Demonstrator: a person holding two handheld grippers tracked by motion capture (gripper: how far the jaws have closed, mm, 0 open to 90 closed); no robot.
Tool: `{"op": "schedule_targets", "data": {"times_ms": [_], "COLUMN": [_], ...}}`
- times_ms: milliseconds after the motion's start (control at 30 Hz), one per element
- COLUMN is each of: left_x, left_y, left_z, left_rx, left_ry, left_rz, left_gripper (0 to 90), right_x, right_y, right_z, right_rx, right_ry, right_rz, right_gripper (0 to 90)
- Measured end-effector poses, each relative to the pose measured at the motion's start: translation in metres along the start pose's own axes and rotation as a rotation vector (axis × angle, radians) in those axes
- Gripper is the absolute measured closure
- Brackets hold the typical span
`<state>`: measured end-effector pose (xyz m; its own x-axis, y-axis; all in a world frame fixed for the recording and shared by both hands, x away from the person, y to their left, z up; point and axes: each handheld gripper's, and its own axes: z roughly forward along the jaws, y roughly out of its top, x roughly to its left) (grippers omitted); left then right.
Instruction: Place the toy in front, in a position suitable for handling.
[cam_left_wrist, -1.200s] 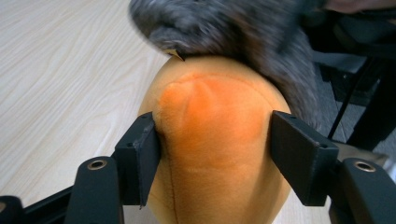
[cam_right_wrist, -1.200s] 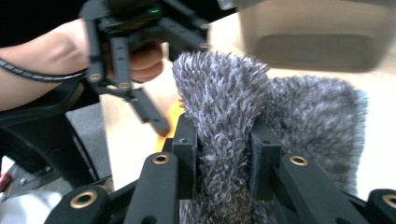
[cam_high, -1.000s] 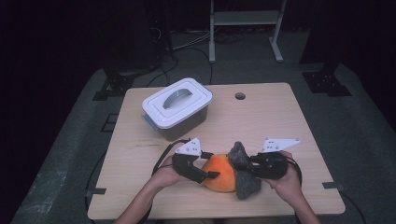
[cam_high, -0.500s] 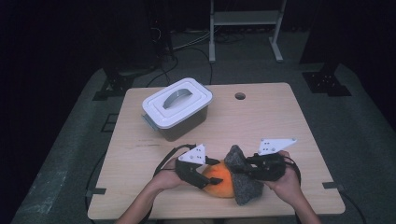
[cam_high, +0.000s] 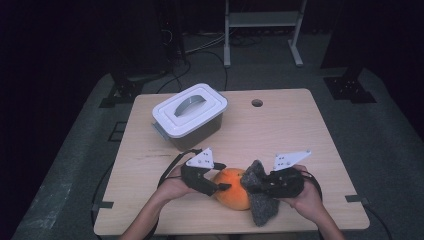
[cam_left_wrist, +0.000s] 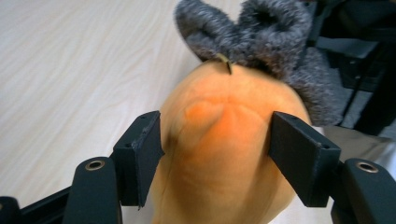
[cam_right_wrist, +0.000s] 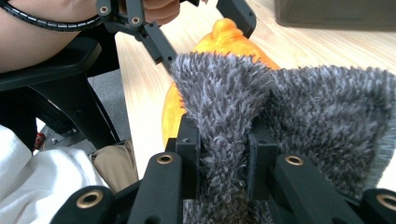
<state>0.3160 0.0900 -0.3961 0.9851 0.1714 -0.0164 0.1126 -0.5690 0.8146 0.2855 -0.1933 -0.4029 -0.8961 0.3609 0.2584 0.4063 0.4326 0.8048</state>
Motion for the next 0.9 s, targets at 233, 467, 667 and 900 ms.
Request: {"op": "schedule_targets", "data": {"times_ms": [233,467,667,900], "left_x": [-0.014,-0.014,-0.011,-0.016], "left_y": [0.004,0.002,0.004,0.006], "left_z": [0.008,0.008,0.007,0.010], "left_rx": [0.000,0.005,0.012,0.008], "left_ry": [-0.045,-0.049,-0.055,-0.060], "left_rz": [0.125,0.146,0.101,0.122], "left_gripper": [39.2,40.6,32.5,31.8], "right_x": [0.016,0.012,0.000,0.009], "right_y": [0.018,0.014,0.002,0.008], "right_z": [-0.005,-0.001,-0.006,0.002], "right_rx": [-0.046,-0.007,-0.009,-0.013], "right_ry": [-0.028,-0.024,-0.038,-0.025], "right_rz": [-0.068,-0.088,-0.032,-0.052], "right_gripper": [71.0,70.6,70.5,70.2]}}
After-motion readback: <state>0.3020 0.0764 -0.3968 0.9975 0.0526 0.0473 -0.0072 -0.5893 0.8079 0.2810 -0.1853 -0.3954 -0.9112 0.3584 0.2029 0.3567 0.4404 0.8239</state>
